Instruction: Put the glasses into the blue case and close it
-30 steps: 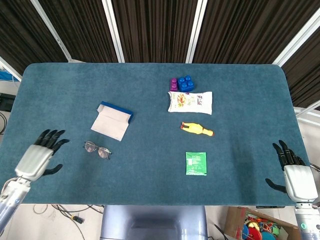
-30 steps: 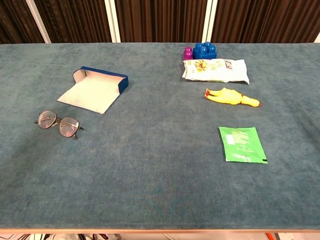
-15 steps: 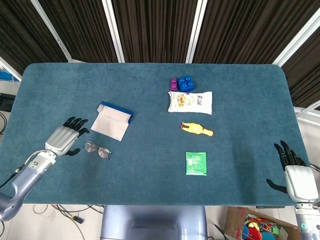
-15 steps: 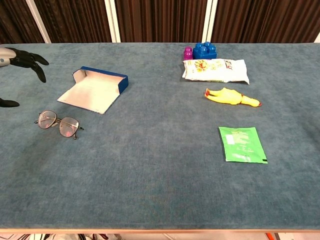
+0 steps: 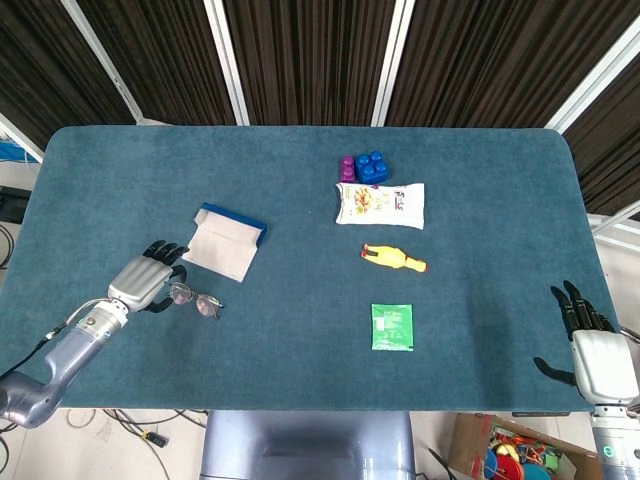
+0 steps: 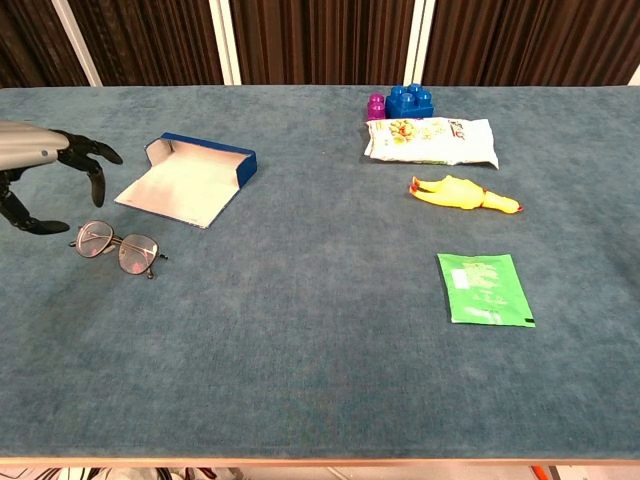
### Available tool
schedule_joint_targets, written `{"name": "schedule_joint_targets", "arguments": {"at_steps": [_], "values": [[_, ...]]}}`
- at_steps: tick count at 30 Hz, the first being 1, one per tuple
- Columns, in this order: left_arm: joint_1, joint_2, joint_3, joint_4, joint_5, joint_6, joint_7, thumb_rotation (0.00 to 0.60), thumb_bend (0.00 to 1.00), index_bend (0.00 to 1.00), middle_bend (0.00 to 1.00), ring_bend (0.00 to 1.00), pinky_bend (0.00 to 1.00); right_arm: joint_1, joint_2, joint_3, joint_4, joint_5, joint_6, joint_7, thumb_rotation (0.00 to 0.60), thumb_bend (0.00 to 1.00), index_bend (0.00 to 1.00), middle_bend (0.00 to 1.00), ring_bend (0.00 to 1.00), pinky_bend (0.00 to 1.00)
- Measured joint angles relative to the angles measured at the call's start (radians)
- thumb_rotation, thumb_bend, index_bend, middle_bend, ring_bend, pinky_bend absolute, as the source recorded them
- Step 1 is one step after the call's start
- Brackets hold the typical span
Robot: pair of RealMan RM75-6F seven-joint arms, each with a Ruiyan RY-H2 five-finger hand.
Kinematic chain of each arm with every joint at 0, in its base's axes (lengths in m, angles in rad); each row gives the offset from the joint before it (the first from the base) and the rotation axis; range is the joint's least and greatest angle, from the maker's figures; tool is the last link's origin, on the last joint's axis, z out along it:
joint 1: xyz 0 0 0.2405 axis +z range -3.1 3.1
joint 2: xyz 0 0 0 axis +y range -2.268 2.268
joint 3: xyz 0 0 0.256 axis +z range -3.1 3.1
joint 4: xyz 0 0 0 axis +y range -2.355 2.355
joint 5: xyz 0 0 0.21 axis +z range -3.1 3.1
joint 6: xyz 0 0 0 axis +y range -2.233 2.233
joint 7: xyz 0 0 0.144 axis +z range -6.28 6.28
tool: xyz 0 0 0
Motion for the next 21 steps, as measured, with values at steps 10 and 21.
{"name": "schedule_joint_targets", "arguments": {"at_steps": [10, 21], "values": [[-0.036, -0.078, 0.016, 0.068, 0.0, -0.01, 0.006, 0.6, 0.31, 0.42, 0.09, 0.0, 0.0, -0.001, 0.004, 0.003, -0.004, 0.006, -0.002, 0.007, 0.6, 0.12, 0.05, 0.0, 0.16, 0.29], [-0.067, -0.118, 0.028, 0.101, -0.01, -0.033, 0.028, 0.6, 0.32, 0.47, 0.09, 0.0, 0.0, -0.002, 0.01, 0.004, -0.008, 0.013, -0.007, 0.016, 0.6, 0.12, 0.05, 0.0, 0.16, 0.29]]}}
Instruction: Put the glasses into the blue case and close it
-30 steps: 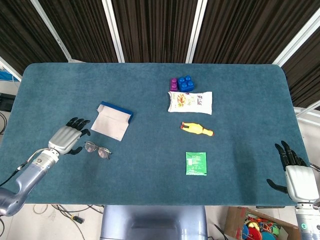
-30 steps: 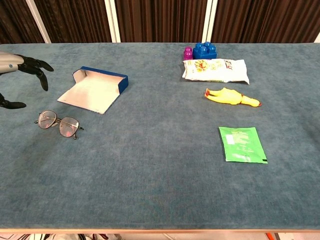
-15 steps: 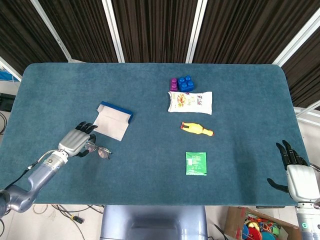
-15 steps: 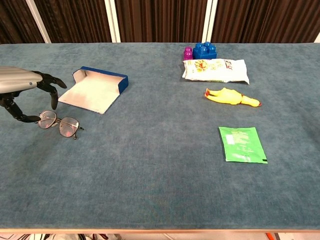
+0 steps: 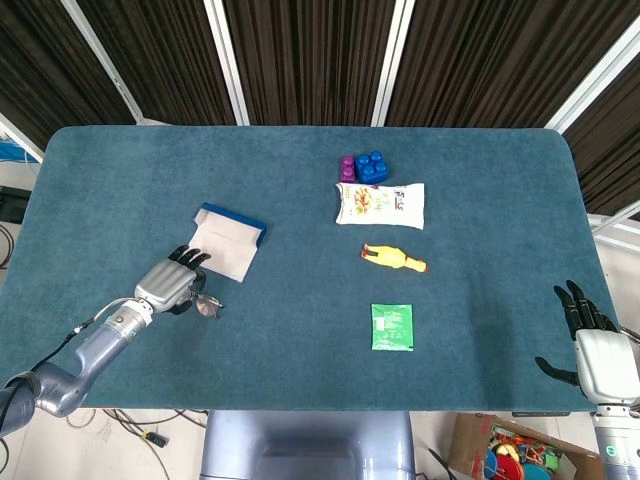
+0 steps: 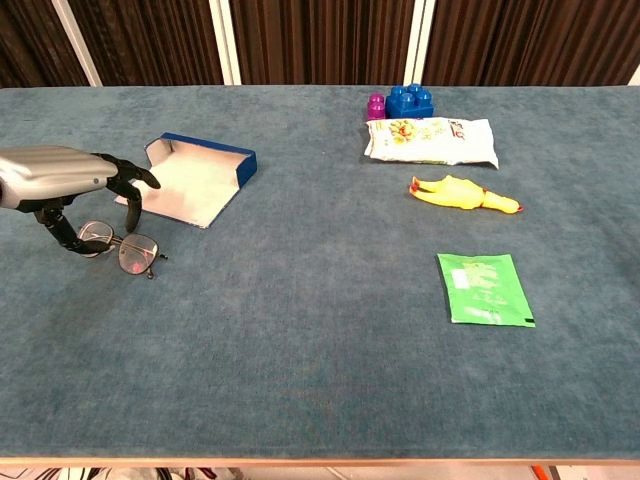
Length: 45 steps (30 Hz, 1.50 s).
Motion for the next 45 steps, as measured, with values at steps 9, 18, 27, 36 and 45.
{"name": "schedule_joint_targets", "arguments": {"at_steps": [9, 18, 27, 36, 45], "values": [[-0.013, -0.025, 0.006, 0.017, -0.013, -0.001, 0.021, 0.6, 0.36, 0.51, 0.1, 0.0, 0.0, 0.0, 0.004, -0.001, -0.001, 0.0, -0.004, 0.008, 0.6, 0.12, 0.05, 0.0, 0.16, 0.29], [-0.021, -0.036, 0.01, 0.036, -0.027, 0.001, 0.053, 0.6, 0.4, 0.54, 0.11, 0.0, 0.0, 0.0, 0.01, -0.001, -0.01, 0.014, -0.017, 0.022, 0.6, 0.12, 0.05, 0.0, 0.16, 0.29], [-0.027, -0.042, 0.012, 0.047, -0.046, -0.001, 0.074, 0.6, 0.48, 0.58, 0.14, 0.0, 0.0, -0.001, 0.017, 0.001, -0.02, 0.027, -0.026, 0.037, 0.6, 0.12, 0.05, 0.0, 0.16, 0.29], [-0.037, -0.025, -0.003, 0.027, -0.075, 0.006, 0.099, 0.6, 0.48, 0.58, 0.14, 0.0, 0.0, -0.001, 0.021, 0.003, -0.026, 0.03, -0.027, 0.044, 0.6, 0.12, 0.05, 0.0, 0.16, 0.29], [-0.064, 0.009, -0.067, -0.022, -0.142, 0.027, 0.152, 0.6, 0.48, 0.59, 0.11, 0.0, 0.0, -0.002, 0.021, 0.002, -0.027, 0.029, -0.027, 0.047, 0.6, 0.12, 0.05, 0.0, 0.16, 0.29]]}}
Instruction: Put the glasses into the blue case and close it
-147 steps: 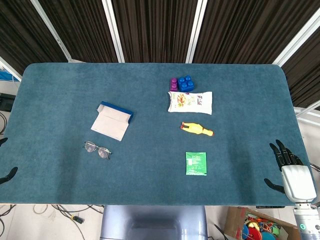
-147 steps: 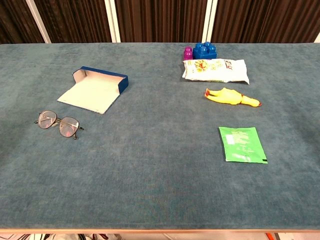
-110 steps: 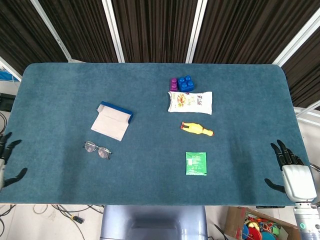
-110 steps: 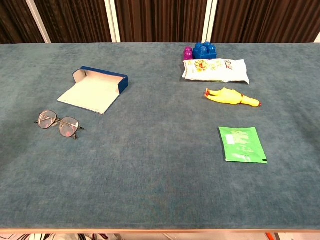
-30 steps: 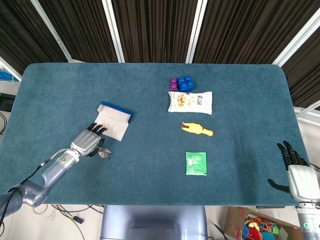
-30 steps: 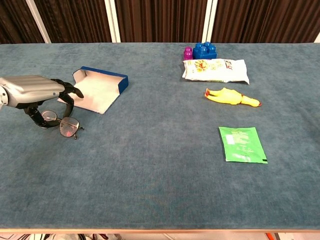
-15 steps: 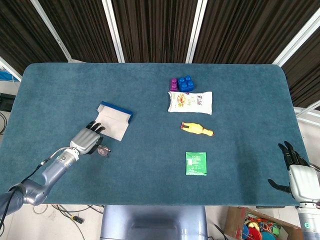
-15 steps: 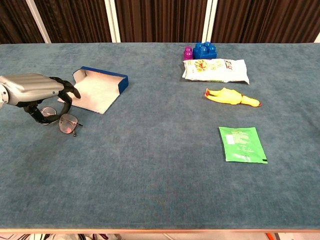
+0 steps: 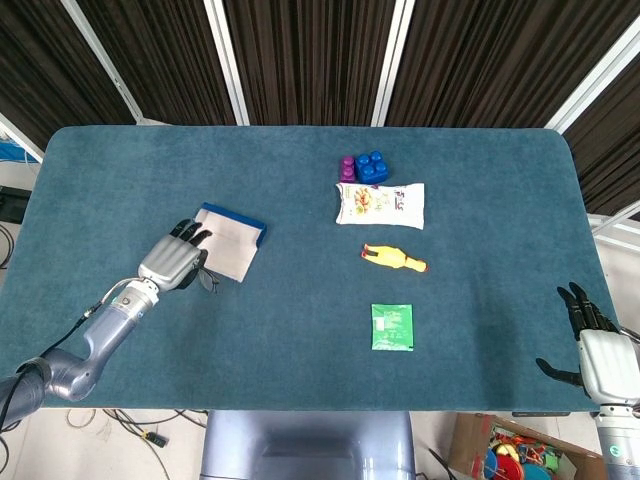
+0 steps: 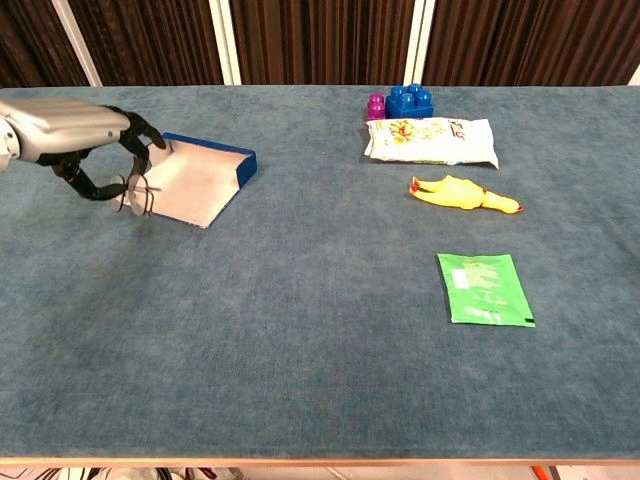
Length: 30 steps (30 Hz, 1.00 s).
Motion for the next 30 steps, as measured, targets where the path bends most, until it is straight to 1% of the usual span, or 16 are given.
{"name": "schedule_joint_targets", "arguments": {"at_steps": [6, 9, 13, 22, 30], "values": [[-0.035, -0.028, -0.039, 0.017, -0.08, -0.019, 0.047, 0.6, 0.48, 0.59, 0.11, 0.0, 0.0, 0.0, 0.001, 0.0, -0.001, 0.0, -0.002, 0.002, 0.6, 0.12, 0.05, 0.0, 0.16, 0.29], [-0.06, -0.061, -0.063, 0.052, -0.132, -0.035, 0.069, 0.6, 0.48, 0.59, 0.11, 0.0, 0.0, 0.001, 0.002, 0.0, -0.002, 0.0, -0.003, 0.005, 0.6, 0.12, 0.05, 0.0, 0.16, 0.29], [-0.104, -0.116, -0.086, 0.119, -0.205, -0.062, 0.128, 0.6, 0.47, 0.59, 0.1, 0.0, 0.0, 0.002, 0.004, -0.001, -0.003, 0.002, -0.009, 0.01, 0.6, 0.12, 0.05, 0.0, 0.16, 0.29], [-0.178, -0.239, -0.098, 0.272, -0.355, -0.105, 0.267, 0.6, 0.47, 0.59, 0.1, 0.0, 0.0, 0.002, 0.012, -0.002, -0.005, 0.008, -0.019, 0.034, 0.6, 0.12, 0.05, 0.0, 0.16, 0.29], [-0.212, -0.313, -0.097, 0.383, -0.424, -0.111, 0.327, 0.6, 0.47, 0.58, 0.09, 0.0, 0.0, 0.002, 0.018, 0.001, -0.007, 0.019, -0.026, 0.056, 0.6, 0.12, 0.05, 0.0, 0.16, 0.29]]}}
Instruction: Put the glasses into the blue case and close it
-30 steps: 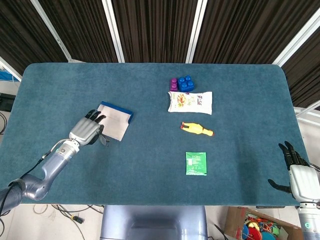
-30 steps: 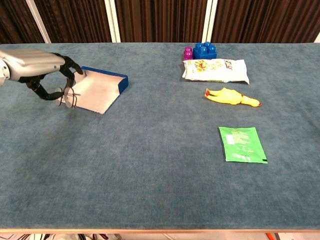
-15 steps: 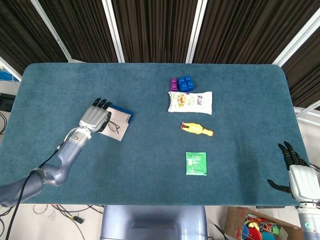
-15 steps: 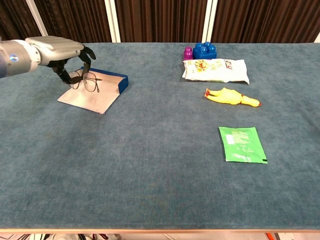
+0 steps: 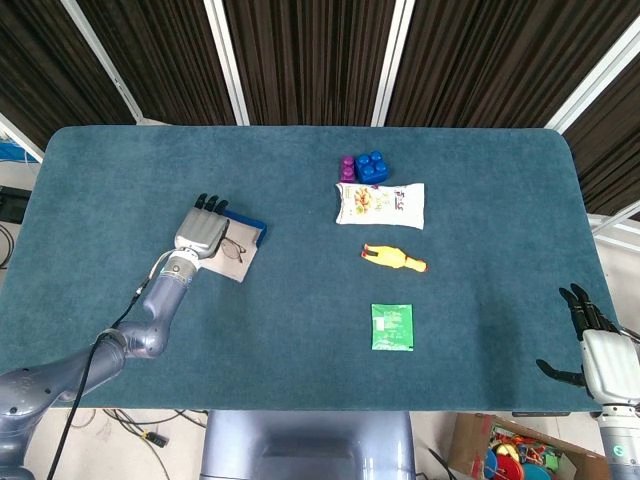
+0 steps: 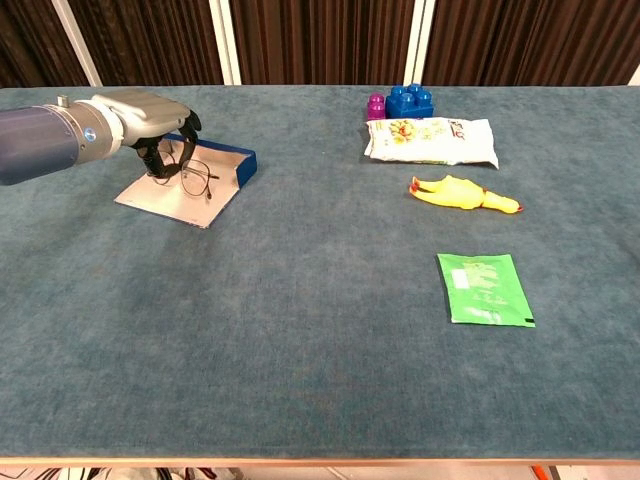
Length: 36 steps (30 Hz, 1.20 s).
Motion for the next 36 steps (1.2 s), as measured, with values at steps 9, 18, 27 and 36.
{"name": "schedule_joint_targets", "arguments": {"at_steps": [9, 18, 27, 36], "values": [[-0.028, -0.073, -0.009, 0.119, -0.038, -0.018, 0.016, 0.6, 0.46, 0.58, 0.09, 0.0, 0.0, 0.003, 0.003, 0.005, -0.005, 0.014, -0.01, 0.003, 0.6, 0.12, 0.05, 0.01, 0.16, 0.29], [-0.054, -0.115, -0.023, 0.175, -0.033, -0.035, -0.004, 0.6, 0.46, 0.58, 0.09, 0.0, 0.0, 0.006, 0.003, 0.007, -0.005, 0.02, -0.016, -0.003, 0.6, 0.12, 0.05, 0.01, 0.16, 0.29], [-0.062, -0.129, -0.047, 0.177, -0.06, -0.014, 0.011, 0.6, 0.46, 0.58, 0.08, 0.0, 0.0, 0.005, 0.002, 0.005, -0.005, 0.015, -0.012, -0.003, 0.6, 0.12, 0.05, 0.01, 0.16, 0.29], [-0.065, -0.122, -0.06, 0.156, -0.104, -0.023, 0.041, 0.6, 0.43, 0.49, 0.09, 0.0, 0.0, 0.004, 0.002, 0.007, -0.007, 0.022, -0.012, -0.007, 0.6, 0.12, 0.05, 0.01, 0.16, 0.29]]}}
